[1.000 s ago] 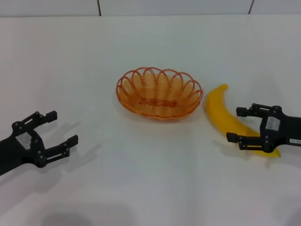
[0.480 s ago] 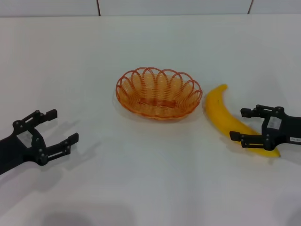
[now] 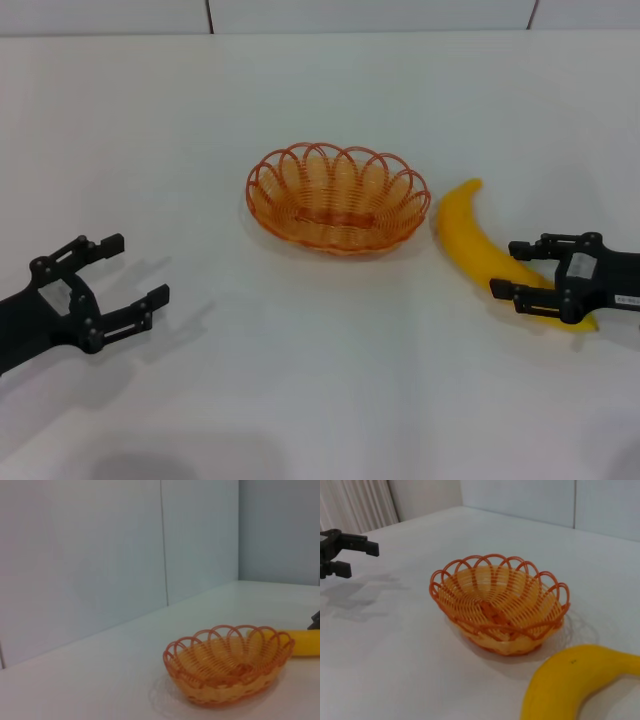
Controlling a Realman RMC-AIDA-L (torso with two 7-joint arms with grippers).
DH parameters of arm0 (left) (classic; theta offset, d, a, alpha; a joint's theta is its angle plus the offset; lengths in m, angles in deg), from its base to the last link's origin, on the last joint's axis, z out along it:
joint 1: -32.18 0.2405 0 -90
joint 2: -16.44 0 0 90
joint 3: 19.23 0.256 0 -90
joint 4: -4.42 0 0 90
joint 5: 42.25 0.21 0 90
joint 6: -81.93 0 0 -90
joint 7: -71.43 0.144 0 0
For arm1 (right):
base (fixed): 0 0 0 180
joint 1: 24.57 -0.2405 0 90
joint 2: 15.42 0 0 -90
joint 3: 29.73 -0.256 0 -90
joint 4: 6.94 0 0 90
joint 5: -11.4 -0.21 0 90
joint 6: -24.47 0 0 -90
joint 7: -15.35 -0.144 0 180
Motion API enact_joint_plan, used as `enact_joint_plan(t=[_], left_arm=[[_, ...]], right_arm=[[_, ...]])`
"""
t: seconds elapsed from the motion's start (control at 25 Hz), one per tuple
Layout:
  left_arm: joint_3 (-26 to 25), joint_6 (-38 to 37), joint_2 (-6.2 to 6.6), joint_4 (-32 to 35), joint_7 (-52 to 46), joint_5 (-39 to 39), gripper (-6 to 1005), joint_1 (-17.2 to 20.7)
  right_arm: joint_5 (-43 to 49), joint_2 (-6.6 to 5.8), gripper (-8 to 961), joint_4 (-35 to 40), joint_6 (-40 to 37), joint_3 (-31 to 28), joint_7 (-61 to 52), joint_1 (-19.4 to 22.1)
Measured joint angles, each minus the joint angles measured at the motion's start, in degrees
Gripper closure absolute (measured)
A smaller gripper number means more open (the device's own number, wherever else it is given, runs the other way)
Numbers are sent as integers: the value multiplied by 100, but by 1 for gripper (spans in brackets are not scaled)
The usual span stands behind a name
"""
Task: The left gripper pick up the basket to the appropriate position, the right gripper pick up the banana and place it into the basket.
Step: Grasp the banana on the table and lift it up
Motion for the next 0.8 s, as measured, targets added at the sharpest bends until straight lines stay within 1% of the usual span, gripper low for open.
enact_joint_plan(t=[0.04,0.24,0.48,0.64,0.8], left_arm=[[0,0,0,0,0,10,122,-3],[0,0,0,23,0,14,123,-6],[0,-1,3,55,0,12,123,5],[0,-3,5,55,0,11,122,5],[6,-3,7,55,0,11,122,-7]], right_arm=[[16,2,146,9,-4,0,-4,-7],[68,21,288,34,6,67,-30,-25],[11,27,473,40,5,16,-43,-44],[-397,7,471,108,17,-87,-42,-40],[-1153,7,469,192,64,-184,33,-49]])
